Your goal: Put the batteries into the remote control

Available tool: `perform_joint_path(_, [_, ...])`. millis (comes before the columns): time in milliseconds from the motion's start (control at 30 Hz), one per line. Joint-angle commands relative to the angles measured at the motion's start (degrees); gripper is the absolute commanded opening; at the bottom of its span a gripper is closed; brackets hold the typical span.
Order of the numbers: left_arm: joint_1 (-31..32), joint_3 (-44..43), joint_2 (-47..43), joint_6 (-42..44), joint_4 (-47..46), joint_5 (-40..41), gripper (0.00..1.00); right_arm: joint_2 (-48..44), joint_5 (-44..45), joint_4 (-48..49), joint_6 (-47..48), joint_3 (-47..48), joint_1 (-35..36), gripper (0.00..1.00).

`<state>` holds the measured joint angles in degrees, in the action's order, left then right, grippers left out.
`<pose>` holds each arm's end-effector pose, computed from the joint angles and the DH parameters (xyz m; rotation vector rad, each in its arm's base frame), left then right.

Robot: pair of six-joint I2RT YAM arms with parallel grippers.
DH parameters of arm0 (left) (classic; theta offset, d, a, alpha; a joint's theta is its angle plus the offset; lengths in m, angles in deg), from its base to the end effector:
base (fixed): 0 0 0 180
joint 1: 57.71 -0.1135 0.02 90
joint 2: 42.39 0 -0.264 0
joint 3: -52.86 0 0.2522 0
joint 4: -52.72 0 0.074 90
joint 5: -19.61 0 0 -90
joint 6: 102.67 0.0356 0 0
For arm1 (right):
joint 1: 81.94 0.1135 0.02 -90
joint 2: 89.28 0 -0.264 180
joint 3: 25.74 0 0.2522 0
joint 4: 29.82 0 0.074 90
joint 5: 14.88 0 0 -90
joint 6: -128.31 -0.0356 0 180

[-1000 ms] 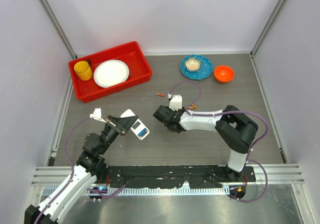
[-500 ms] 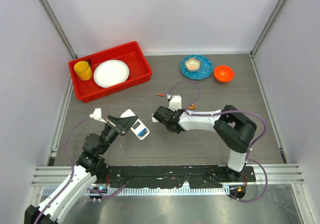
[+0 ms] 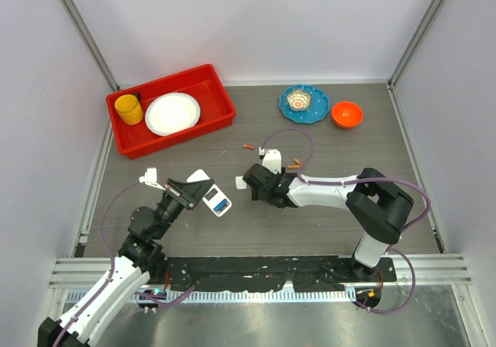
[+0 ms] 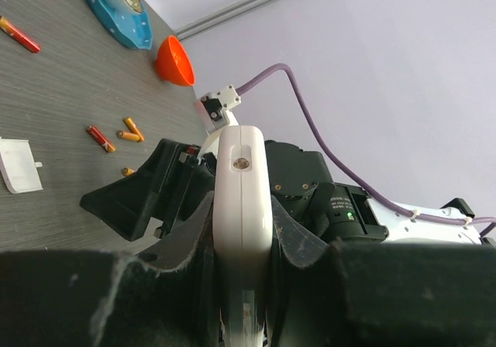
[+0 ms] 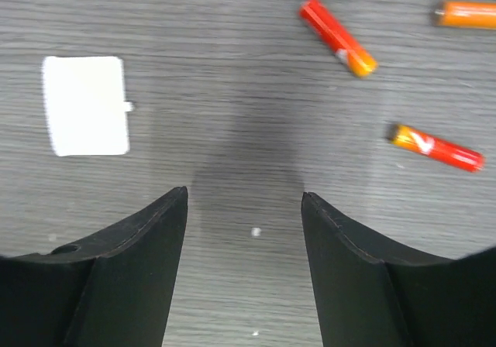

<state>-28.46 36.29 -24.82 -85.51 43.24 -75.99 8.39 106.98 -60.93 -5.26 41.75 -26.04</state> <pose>0.1106 -0.0659 0.2049 -0.5135 1.5305 -1.5037 0.1968 0.2572 0.1569 -0.0836 2.4099 0.0260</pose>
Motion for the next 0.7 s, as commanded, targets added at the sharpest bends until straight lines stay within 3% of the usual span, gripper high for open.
perform_joint_path(0, [0.19,0.09,-2.70,1.21,-1.46,1.12,0.00,0.41,-8.29,9.17,5.77,4.08,-1.22,0.66])
perform_joint_path(267, [0.10,-1.50,-9.56,2.88,9.17,3.85,0.00,4.81,-15.75,13.55,7.45,5.68,-4.74,0.68])
perform_joint_path(433, [0.10,-1.41,-9.22,2.88,9.63,4.03,0.00,4.99,-17.79,16.37,7.45,5.42,-5.45,0.86])
perform_joint_path(667, [0.19,-1.50,-6.58,2.88,7.60,3.85,0.00,8.14,-19.29,15.06,8.15,8.92,-5.19,0.89])
